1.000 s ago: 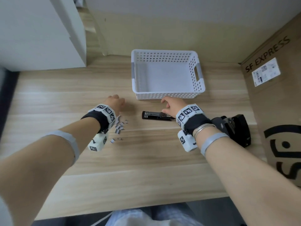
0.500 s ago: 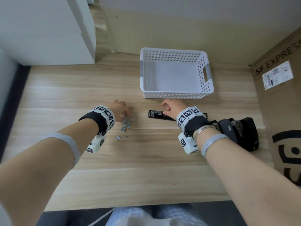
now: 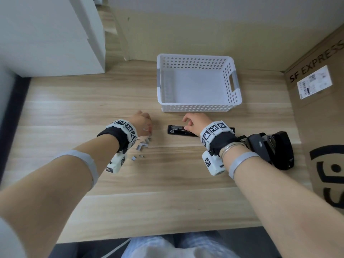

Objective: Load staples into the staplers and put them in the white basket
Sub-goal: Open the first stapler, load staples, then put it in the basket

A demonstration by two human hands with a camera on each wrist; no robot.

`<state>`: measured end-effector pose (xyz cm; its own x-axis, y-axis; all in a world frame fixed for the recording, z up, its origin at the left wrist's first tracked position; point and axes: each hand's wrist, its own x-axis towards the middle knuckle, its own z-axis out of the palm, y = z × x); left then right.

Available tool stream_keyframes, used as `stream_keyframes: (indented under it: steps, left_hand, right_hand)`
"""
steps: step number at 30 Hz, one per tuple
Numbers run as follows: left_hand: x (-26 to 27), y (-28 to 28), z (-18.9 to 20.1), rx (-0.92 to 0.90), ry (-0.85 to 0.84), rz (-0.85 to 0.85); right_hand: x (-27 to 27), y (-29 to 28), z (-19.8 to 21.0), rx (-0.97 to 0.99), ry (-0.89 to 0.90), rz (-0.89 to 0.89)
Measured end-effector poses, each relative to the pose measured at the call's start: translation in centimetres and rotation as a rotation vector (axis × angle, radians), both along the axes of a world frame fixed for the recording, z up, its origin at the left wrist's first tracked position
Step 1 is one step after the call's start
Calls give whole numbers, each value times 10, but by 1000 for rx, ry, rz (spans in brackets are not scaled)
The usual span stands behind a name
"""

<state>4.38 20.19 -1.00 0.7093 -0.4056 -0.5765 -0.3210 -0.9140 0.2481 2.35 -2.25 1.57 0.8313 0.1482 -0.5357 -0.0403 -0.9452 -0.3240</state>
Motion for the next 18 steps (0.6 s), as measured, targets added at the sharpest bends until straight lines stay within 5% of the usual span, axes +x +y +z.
stream_keyframes:
  steps: [8,18]
  left_hand:
    - [6,-40,18,-379,92,294]
    - [-2,-60,17,-525,179,449]
  right_hand:
    - [0,21,4,118,-42,-10]
    - [-9,19,5,61,-126,-76]
